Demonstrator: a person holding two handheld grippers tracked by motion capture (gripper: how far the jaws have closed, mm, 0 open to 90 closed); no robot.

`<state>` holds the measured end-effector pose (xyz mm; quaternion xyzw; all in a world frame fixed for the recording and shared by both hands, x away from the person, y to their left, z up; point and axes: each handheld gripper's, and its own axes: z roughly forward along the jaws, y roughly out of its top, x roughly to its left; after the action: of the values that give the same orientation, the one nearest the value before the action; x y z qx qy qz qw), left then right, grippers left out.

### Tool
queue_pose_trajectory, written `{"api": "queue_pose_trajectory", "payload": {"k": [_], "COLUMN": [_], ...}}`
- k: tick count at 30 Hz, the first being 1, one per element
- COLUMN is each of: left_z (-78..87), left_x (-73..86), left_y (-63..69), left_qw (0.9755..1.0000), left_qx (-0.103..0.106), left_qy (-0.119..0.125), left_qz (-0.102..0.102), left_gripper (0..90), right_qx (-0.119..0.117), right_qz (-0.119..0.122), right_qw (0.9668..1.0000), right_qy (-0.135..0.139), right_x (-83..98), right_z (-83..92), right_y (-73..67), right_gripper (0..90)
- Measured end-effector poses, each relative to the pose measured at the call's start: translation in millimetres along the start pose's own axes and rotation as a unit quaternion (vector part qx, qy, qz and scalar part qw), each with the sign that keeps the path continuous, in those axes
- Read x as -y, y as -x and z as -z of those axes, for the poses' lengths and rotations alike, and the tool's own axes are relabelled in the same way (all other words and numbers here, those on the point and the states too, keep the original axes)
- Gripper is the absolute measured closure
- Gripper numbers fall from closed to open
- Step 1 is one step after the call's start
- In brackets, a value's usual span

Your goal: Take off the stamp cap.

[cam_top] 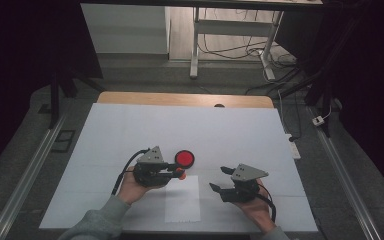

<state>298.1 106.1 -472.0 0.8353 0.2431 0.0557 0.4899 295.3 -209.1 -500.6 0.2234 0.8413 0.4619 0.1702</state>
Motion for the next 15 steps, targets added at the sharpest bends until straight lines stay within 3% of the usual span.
{"api": "queue_pose_trajectory", "payload": {"k": [15], "left_z": [-3.6], "left_x": [-3.0], "left_y": [-0.3], "left_qw": [1.0000], "left_qx": [0.002], "left_qy": [0.004], "left_qz": [0.002], "left_gripper": [72.2], "right_qx": [-0.021], "right_qz": [0.013], "right_qw": [0.9997], "right_qy": [0.002], "right_x": [-9.6], "right_z": [-16.7], "right_y": [-14.3], "right_gripper": [30.2]}}
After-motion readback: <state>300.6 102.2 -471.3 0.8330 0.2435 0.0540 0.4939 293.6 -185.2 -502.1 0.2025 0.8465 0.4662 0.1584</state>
